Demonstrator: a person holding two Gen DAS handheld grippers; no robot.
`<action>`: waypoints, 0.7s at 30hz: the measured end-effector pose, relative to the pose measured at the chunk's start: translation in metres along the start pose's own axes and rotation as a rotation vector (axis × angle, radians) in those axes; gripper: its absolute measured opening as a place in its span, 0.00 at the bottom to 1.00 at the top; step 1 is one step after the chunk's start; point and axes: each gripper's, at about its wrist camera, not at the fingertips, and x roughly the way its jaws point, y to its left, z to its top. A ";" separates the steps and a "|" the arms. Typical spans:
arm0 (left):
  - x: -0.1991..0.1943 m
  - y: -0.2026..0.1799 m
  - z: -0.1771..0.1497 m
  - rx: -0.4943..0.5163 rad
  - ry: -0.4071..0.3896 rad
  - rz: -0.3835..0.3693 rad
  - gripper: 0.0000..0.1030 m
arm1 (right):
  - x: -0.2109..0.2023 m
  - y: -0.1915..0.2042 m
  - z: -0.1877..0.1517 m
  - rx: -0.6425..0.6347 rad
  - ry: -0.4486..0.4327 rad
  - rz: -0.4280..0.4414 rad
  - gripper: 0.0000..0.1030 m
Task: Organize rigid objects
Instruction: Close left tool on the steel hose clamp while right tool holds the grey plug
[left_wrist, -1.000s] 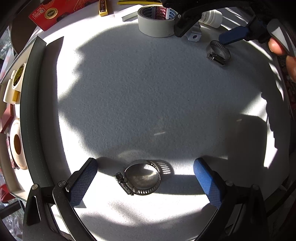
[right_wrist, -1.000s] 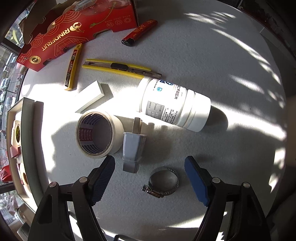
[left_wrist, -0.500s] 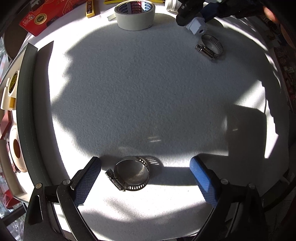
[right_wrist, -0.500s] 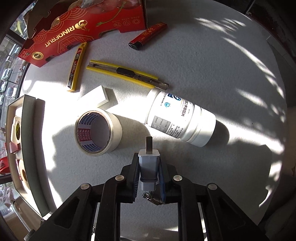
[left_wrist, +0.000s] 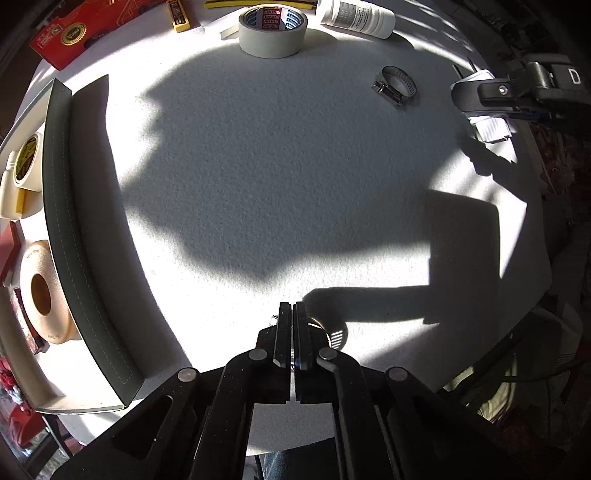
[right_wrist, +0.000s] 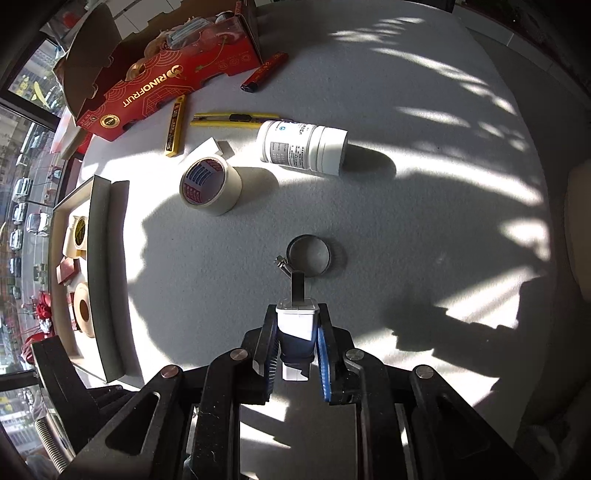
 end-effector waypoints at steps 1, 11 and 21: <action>0.000 0.003 -0.001 0.003 -0.004 0.002 0.01 | 0.002 -0.001 -0.006 0.011 0.011 0.008 0.19; -0.003 -0.003 -0.006 0.068 -0.049 0.011 0.79 | 0.005 -0.007 -0.045 0.084 0.056 0.016 0.19; 0.025 -0.047 -0.024 0.246 0.006 0.141 0.74 | 0.002 -0.006 -0.055 0.099 0.072 0.013 0.19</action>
